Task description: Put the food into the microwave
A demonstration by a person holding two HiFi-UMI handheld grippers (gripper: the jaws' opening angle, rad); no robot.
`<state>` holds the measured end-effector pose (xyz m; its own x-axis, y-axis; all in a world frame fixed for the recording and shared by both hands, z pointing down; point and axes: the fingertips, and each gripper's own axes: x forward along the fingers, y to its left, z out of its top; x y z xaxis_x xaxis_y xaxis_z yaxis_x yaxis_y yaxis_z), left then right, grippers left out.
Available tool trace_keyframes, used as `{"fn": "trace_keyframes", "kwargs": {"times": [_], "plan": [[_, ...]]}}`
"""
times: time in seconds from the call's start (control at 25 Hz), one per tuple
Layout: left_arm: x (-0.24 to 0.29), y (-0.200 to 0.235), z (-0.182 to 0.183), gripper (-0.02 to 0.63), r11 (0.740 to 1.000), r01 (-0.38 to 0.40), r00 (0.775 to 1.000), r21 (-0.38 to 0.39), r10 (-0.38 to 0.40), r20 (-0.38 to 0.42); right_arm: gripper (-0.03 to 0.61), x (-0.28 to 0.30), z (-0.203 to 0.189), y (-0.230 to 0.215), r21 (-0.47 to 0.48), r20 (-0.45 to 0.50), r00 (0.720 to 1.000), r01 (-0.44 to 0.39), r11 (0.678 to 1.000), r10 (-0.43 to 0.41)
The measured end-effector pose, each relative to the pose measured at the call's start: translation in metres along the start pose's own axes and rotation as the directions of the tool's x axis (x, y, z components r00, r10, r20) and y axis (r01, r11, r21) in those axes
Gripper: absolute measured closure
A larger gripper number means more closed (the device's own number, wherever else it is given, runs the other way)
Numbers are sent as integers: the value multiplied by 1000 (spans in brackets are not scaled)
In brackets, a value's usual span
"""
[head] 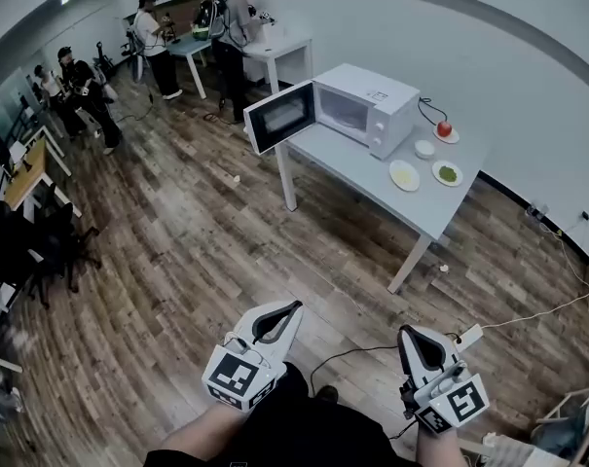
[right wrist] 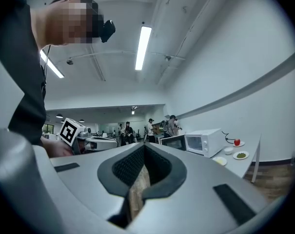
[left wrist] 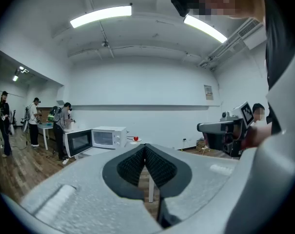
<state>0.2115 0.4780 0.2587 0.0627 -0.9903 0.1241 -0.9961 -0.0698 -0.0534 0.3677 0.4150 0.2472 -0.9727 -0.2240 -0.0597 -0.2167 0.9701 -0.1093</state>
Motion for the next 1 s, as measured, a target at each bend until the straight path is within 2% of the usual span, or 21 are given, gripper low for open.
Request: {"fn": "trace_keyframes", "kwargs": {"times": [0.32,0.56,0.84,1.0], "plan": [[3,5,-1,606,999,-35,999,5,35,-13,566,-1,4,-8,19,38,999,-10,1000,10],[24,17,-2,606,999,-33,999,5,33,-2,566,12,-3,-26,33,18,1000,-3,999,3],[56,52,-4,606,999,-36,999,-4,36,25,566,50,-7,-51,18,-8,1000,-7,1000,7],[75,81,-9,606,999,-42,999,-5,42,28,566,80,-8,-69,-1,-8,1000,22,1000,-22]]}}
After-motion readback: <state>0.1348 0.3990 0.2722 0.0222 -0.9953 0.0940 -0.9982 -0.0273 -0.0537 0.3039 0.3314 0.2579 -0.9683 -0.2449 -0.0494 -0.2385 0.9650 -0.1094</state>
